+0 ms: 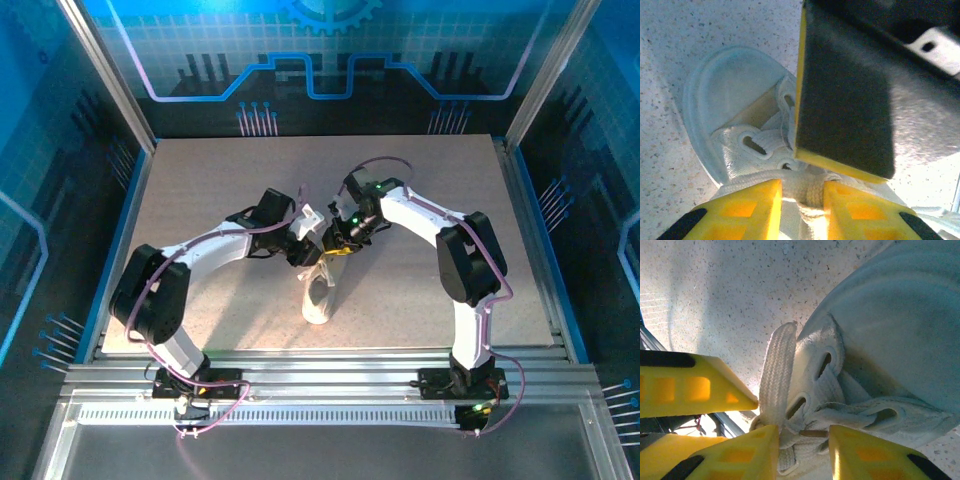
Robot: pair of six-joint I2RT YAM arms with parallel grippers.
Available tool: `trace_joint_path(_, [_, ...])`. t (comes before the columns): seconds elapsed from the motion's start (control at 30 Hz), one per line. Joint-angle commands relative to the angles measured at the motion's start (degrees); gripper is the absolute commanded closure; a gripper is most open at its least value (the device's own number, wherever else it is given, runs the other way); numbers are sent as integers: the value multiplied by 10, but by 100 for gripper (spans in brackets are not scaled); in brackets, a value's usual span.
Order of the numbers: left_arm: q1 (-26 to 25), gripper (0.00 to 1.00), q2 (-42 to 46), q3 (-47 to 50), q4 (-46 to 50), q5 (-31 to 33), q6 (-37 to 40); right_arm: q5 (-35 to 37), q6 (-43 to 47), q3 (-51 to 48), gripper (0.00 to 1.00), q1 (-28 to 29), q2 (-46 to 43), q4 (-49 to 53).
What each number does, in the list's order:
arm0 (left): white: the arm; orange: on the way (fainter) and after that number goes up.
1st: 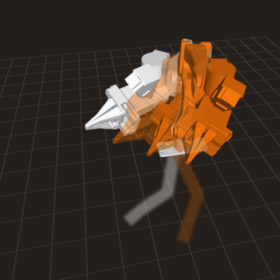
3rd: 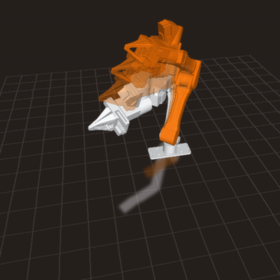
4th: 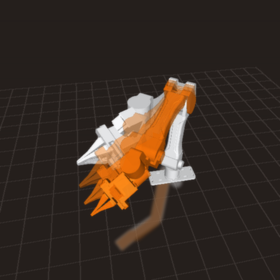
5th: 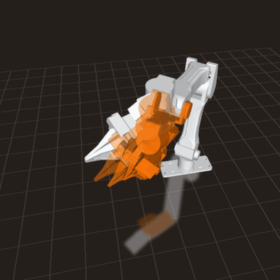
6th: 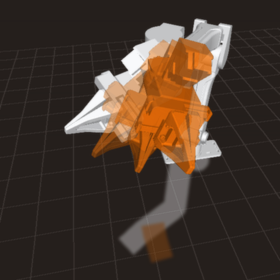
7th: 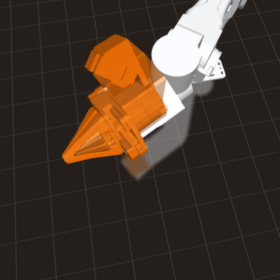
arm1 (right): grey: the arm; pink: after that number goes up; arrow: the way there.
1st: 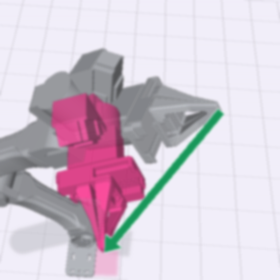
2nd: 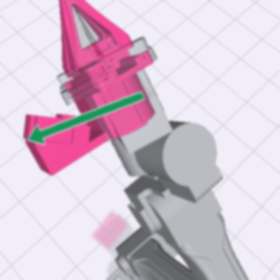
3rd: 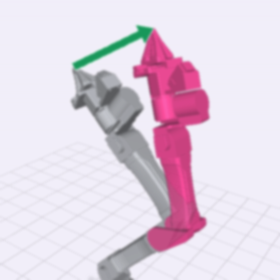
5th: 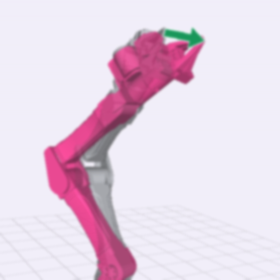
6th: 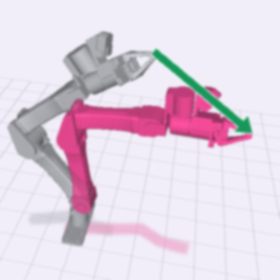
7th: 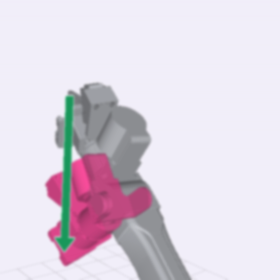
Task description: Tie the shoes
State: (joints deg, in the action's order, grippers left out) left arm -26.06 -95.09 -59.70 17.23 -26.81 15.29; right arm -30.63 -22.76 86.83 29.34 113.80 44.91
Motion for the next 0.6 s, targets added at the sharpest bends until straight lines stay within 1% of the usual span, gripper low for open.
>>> trace_joint_path(0.0, [-6, 74, -10, -19, -5, -19, -4, -19, -10, 4, 68, 5, 14, -5])
trace_joint_path(0.1, [-9, 76, -14, -16, -4, -21, -6, -26, -15, 0, 70, 5, 16, -15])
trace_joint_path(0.27, [-16, 77, -9, -5, -4, -23, -8, -29, -20, 0, 79, 8, 13, -24])
trace_joint_path(0.43, [-21, 77, -1, 2, -1, -20, -9, -8, -11, 0, 100, 9, -6, -28])
trace_joint_path(0.57, [-22, 77, 7, 7, 1, -12, -12, 32, 11, 3, 100, 1, -30, -20])
